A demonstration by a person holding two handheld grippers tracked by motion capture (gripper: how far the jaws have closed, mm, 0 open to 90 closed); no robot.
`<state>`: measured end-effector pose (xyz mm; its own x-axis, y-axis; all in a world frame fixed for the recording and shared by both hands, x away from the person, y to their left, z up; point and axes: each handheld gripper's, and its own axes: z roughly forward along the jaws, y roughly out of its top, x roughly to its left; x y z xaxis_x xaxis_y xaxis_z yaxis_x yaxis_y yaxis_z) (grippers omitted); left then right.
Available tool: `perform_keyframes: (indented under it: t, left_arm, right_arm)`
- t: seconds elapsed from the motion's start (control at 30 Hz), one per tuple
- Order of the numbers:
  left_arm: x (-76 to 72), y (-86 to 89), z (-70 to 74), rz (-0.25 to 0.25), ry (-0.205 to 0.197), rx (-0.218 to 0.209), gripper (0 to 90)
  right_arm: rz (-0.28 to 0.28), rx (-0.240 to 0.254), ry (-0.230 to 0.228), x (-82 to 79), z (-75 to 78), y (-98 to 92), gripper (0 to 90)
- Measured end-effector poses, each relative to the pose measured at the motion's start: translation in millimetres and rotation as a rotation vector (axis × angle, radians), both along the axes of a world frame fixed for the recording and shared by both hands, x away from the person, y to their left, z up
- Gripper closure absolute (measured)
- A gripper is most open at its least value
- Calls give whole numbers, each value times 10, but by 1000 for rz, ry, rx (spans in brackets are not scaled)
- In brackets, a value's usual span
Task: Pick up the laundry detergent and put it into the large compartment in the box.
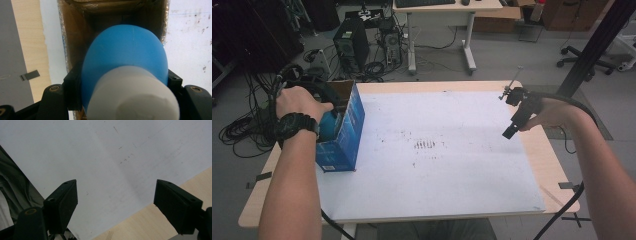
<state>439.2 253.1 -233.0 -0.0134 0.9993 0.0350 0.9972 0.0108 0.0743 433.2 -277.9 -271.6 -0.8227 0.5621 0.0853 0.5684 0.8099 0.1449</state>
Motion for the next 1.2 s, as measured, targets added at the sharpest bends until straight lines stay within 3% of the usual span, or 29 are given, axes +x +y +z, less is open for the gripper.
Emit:
perform_keyframes:
  t: [1.2]
  left_arm:
    - [3,42,-357,-3,39,8,371]
  right_arm:
    - [-2,-3,3,8,-38,-14,192]
